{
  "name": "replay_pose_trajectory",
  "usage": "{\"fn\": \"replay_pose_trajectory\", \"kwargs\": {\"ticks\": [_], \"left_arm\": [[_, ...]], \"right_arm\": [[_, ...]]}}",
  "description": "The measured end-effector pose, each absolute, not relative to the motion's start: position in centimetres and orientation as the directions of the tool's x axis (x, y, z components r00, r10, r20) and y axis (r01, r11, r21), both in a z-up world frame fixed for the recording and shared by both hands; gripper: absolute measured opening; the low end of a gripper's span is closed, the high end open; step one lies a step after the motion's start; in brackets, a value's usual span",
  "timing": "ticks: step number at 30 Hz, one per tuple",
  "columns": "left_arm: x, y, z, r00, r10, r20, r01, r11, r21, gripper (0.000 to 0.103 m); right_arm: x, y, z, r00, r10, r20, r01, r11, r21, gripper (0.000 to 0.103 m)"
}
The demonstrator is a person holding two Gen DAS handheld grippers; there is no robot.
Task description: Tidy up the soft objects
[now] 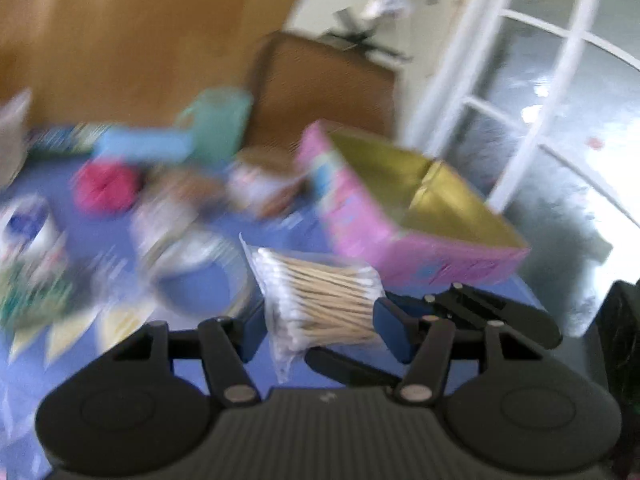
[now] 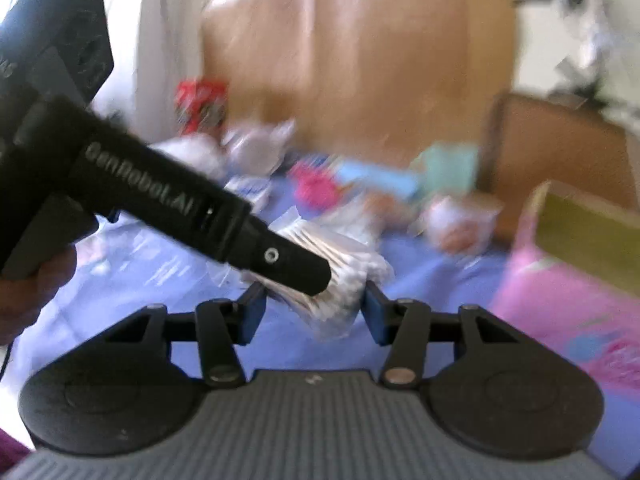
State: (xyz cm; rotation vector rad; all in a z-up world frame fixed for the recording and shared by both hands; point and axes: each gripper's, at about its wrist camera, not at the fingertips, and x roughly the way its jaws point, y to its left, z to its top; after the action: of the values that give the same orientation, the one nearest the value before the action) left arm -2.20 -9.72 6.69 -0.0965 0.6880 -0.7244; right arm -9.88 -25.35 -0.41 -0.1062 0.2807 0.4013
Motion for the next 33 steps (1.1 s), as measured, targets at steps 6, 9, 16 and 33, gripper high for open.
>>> {"fn": "replay_pose_trajectory", "kwargs": {"ticks": [6, 9, 16, 33], "left_arm": [[0.3, -20.8, 9.7, 0.481, -0.715, -0.507, 0.72, 0.652, -0.237, 0.058], [1.4, -25.3, 9.2, 0.454, -0.714, -0.533, 0.73, 0.641, -0.238, 0.071], [0.8, -19.8, 8.1, 0.572, -0.663, -0.482, 0.629, 0.732, -0.261, 0.083], [-2.5, 1.0, 0.8, 0.713, -0.377, -0.591, 0.187, 0.915, -0.357, 0.075]], "right_arm": [[-9.2, -32.8, 1.5, 0.97, 0.127, -0.205, -0.141, 0.988, -0.055, 0.055], [-7.7, -36.5, 1.4, 0.972, 0.026, -0.235, -0.021, 1.0, 0.02, 0.055], [-7.1, -38.4, 0.7, 0.962, -0.139, -0.234, 0.172, 0.977, 0.123, 0.075], [2.1, -18.1, -1.8, 0.852, 0.255, -0.457, -0.294, 0.956, -0.015, 0.037]]}}
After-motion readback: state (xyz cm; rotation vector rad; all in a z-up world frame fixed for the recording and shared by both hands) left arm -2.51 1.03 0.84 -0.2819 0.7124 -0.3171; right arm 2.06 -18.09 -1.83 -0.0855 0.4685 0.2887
